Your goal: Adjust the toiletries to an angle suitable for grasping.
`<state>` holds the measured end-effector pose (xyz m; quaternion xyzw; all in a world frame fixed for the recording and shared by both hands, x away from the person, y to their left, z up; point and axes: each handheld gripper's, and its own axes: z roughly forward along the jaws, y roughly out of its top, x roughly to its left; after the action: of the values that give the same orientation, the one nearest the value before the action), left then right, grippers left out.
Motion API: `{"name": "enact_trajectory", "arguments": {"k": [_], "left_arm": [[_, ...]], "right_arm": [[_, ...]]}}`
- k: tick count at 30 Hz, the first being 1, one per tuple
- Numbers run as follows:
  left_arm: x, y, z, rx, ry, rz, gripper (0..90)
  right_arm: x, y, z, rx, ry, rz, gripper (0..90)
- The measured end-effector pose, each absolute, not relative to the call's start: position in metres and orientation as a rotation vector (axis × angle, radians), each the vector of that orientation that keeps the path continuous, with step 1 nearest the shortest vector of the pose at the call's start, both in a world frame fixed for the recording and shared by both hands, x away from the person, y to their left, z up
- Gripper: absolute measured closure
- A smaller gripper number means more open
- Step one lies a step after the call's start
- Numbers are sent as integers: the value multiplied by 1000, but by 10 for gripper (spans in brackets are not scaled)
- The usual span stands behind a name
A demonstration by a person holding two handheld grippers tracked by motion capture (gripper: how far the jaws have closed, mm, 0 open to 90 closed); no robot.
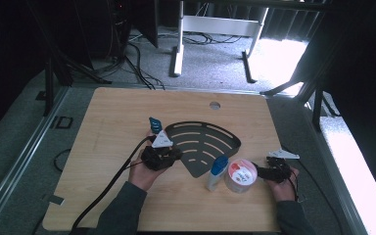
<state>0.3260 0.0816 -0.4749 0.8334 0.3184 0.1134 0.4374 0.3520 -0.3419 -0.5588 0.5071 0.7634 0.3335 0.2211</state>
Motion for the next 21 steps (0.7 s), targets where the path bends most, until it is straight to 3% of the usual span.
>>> {"name": "enact_trajectory", "arguments": {"k": [9, 15, 21], "left_arm": [[313, 73, -473, 2076, 745, 250, 784], [312, 70, -476, 2081, 740, 241, 782], [311, 65, -481, 2101, 729, 222, 776]], "right_arm": [[352, -342, -559, 1401, 2110, 920, 239], [349, -345, -556, 1415, 2090, 917, 416], [340, -345, -537, 1383, 2050, 975, 535]]}}
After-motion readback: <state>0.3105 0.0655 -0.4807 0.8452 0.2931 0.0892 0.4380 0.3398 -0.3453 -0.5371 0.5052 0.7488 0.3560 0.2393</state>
